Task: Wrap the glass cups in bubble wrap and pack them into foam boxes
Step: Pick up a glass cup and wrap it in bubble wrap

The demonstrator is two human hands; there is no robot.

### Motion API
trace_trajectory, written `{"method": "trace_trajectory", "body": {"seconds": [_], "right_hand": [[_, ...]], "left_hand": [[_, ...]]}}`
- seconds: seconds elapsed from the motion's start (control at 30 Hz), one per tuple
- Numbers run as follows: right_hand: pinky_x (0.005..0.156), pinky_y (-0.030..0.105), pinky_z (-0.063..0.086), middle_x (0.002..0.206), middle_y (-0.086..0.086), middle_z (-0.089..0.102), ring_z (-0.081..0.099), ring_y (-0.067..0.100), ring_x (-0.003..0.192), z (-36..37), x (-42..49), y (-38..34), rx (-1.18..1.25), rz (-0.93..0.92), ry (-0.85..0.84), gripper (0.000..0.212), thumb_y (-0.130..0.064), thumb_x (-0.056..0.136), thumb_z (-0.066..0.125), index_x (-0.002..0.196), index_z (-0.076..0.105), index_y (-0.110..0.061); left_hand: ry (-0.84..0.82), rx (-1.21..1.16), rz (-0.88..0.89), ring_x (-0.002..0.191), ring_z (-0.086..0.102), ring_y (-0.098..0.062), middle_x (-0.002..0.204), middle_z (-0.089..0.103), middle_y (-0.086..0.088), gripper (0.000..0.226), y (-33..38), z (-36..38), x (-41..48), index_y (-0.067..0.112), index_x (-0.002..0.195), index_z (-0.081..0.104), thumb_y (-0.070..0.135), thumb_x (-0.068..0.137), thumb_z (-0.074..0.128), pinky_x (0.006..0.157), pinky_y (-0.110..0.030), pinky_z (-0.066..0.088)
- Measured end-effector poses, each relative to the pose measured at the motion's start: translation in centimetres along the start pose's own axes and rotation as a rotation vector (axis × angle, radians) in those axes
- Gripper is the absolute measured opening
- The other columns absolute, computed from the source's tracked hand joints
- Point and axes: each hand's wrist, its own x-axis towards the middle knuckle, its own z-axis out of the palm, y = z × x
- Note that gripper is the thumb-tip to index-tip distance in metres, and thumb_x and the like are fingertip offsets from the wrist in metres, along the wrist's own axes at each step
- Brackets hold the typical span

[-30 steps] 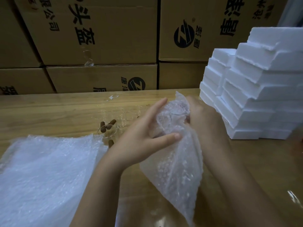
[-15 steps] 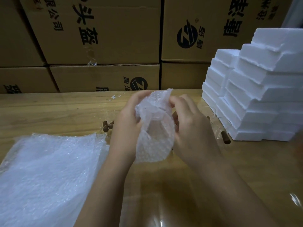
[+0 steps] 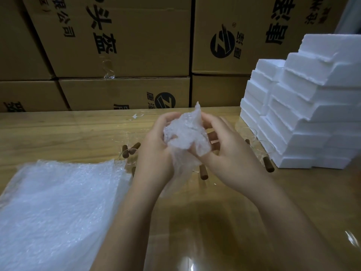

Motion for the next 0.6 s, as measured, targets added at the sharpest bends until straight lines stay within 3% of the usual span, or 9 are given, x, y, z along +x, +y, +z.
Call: {"method": "trace_trajectory", "body": {"seconds": [0.1, 0.17, 0.27, 0.37, 0.5, 0.6], "right_hand": [[0.078, 0.030, 0.053, 0.118, -0.024, 0.045, 0.050, -0.009, 0.098, 0.1, -0.1, 0.0, 0.042, 0.044, 0.060, 0.048, -0.053, 0.086, 0.052, 0.130, 0.043, -0.036], [0.076, 0.030, 0.053, 0.117, -0.021, 0.049, 0.053, -0.004, 0.094, 0.4, -0.1, 0.0, 0.078, 0.072, 0.135, 0.033, -0.040, 0.090, 0.057, 0.121, 0.046, -0.036], [0.066, 0.023, 0.049, 0.109, -0.019, 0.053, 0.055, -0.003, 0.087, 0.3, -0.1, -0.1, 0.120, 0.102, 0.232, 0.024, -0.034, 0.088, 0.062, 0.104, 0.045, -0.040], [0.066, 0.034, 0.051, 0.102, -0.015, 0.057, 0.057, 0.005, 0.086, 0.1, -0.1, -0.1, 0.079, 0.129, 0.272, 0.030, -0.015, 0.085, 0.061, 0.102, 0.047, -0.036], [0.067, 0.039, 0.050, 0.096, -0.012, 0.057, 0.057, 0.014, 0.084, 0.2, -0.1, -0.2, -0.070, 0.129, 0.299, 0.034, -0.006, 0.077, 0.059, 0.103, 0.052, -0.028], [0.071, 0.042, 0.051, 0.101, -0.013, 0.056, 0.056, 0.011, 0.085, 0.2, -0.1, -0.4, -0.085, 0.126, 0.240, 0.028, -0.018, 0.082, 0.060, 0.107, 0.050, -0.028]], "left_hand": [[-0.070, -0.003, -0.031, 0.086, 0.066, -0.003, 0.099, 0.067, 0.022, 0.032, 0.5, -0.2, -0.3, 0.037, 0.116, 0.057, 0.019, 0.090, 0.060, 0.072, -0.031, 0.056], [-0.165, -0.030, -0.059, 0.095, 0.067, -0.012, 0.109, 0.067, 0.016, 0.041, 0.6, -0.7, -0.4, 0.037, 0.130, 0.050, 0.033, 0.090, 0.056, 0.079, -0.042, 0.057], [-0.315, -0.048, -0.022, 0.111, 0.058, 0.001, 0.125, 0.059, 0.021, 0.072, 0.4, -1.1, -0.7, 0.042, 0.140, 0.037, 0.059, 0.074, 0.060, 0.085, -0.022, 0.052], [-0.396, 0.067, 0.022, 0.122, 0.047, 0.008, 0.139, 0.042, 0.028, 0.088, 0.4, -1.3, -0.9, 0.055, 0.140, 0.024, 0.054, 0.065, 0.071, 0.092, -0.015, 0.046], [-0.371, 0.129, 0.082, 0.116, 0.052, 0.005, 0.138, 0.043, 0.022, 0.082, 0.5, -1.1, -0.8, 0.047, 0.142, 0.026, 0.039, 0.073, 0.070, 0.091, -0.016, 0.048], [-0.293, 0.189, 0.112, 0.113, 0.054, 0.003, 0.134, 0.049, 0.017, 0.072, 0.6, -0.7, -0.7, 0.039, 0.142, 0.032, 0.045, 0.076, 0.061, 0.089, -0.020, 0.050]]}}
